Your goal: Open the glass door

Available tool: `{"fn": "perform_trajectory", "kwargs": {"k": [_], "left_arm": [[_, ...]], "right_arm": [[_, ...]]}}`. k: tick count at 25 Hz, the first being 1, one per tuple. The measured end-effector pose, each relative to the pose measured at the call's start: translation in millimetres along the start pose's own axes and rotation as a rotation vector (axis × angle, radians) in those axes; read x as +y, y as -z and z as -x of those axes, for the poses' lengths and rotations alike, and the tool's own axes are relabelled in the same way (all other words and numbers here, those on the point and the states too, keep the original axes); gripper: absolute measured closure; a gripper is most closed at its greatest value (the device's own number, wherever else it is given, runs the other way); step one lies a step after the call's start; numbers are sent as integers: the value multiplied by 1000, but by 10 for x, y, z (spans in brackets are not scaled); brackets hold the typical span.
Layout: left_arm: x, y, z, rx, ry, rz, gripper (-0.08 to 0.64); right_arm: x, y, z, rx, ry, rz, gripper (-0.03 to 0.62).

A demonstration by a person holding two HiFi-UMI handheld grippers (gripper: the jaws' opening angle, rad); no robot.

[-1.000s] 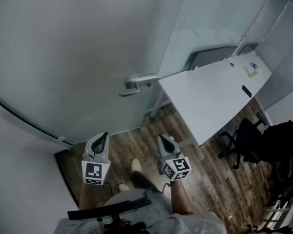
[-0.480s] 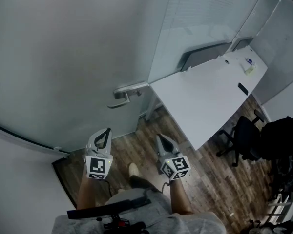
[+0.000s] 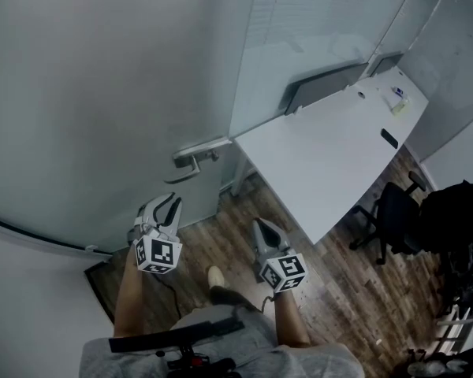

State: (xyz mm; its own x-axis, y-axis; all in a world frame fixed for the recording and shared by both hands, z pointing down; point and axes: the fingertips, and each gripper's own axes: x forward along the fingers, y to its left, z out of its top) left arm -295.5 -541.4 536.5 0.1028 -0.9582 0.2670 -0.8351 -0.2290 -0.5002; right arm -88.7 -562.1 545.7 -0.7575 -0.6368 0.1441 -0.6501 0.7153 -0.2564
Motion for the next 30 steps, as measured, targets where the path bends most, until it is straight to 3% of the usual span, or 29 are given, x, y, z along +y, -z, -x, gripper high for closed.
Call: {"fn": "perform_trajectory", "kwargs": {"k": [6,9,22,30], "left_arm": [[-10,84,-329,70,63,-198,406],[8,107,-462,92,87,-261,387],[-59,471,-929,225,207,-377,359],[-100,549,-1051,261,251,-393,357]], "right_arm": [[-98,2,31,-6,16,-9,591],[-141,22,31,-1,21,-13,591],[-392,21,-11,-3,63,-24,591],[-501,24,-15,5,80,-34,591]]}}
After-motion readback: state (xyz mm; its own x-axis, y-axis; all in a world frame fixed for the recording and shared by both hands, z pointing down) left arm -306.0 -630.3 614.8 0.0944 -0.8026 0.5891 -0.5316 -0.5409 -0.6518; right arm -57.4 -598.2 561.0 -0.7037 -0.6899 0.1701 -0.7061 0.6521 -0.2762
